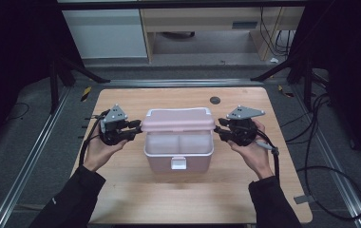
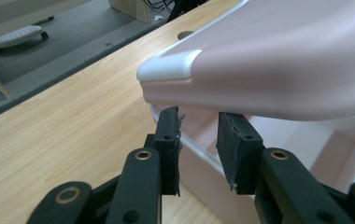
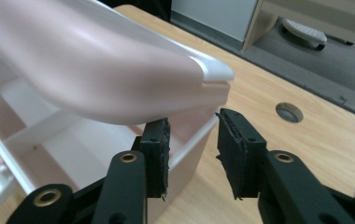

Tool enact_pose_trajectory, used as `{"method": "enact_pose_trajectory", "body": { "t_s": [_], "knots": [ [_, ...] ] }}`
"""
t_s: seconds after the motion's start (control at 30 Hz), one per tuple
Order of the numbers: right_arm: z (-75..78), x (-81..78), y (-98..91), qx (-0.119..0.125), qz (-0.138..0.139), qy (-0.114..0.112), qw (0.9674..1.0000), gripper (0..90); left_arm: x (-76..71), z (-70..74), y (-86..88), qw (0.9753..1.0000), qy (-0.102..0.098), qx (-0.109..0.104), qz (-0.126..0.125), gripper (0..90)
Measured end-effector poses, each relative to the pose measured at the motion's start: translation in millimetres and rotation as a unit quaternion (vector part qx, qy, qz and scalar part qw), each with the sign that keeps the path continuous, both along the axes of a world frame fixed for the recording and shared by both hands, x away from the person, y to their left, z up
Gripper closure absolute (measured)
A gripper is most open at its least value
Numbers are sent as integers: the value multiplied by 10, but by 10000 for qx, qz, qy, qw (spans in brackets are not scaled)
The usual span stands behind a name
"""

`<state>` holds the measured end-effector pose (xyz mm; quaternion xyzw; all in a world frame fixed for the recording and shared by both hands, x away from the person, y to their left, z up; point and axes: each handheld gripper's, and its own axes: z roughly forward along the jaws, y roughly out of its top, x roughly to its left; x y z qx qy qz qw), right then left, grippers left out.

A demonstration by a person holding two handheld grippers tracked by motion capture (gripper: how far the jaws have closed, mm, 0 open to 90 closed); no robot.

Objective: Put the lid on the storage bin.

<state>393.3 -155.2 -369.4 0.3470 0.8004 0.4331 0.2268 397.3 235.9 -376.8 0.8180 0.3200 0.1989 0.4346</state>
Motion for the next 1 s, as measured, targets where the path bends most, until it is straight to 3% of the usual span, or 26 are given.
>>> {"method": "enact_pose_trajectory", "body": {
  "t_s": [0.1,0.2,0.33,0.53,0.67,1.0],
  "knots": [
    [-47,-23,-17,-41,7,53,10000,615,-27,-47,31,10000,32,5,26,664],
    [-158,-72,-49,-261,-47,99,9996,591,-80,-171,92,9997,184,58,124,637],
    [-245,-123,-132,-150,-197,139,9996,567,-153,-324,130,9990,331,59,292,612],
    [-391,-173,-119,-202,-332,181,9991,501,-253,-474,66,9982,382,47,468,573],
    [-499,-183,-80,-263,-306,301,9987,478,-273,-522,24,9982,405,45,440,559],
    [-491,-256,-28,-325,-311,251,9987,521,-267,-521,62,9979,360,51,543,549]
  ]
}}
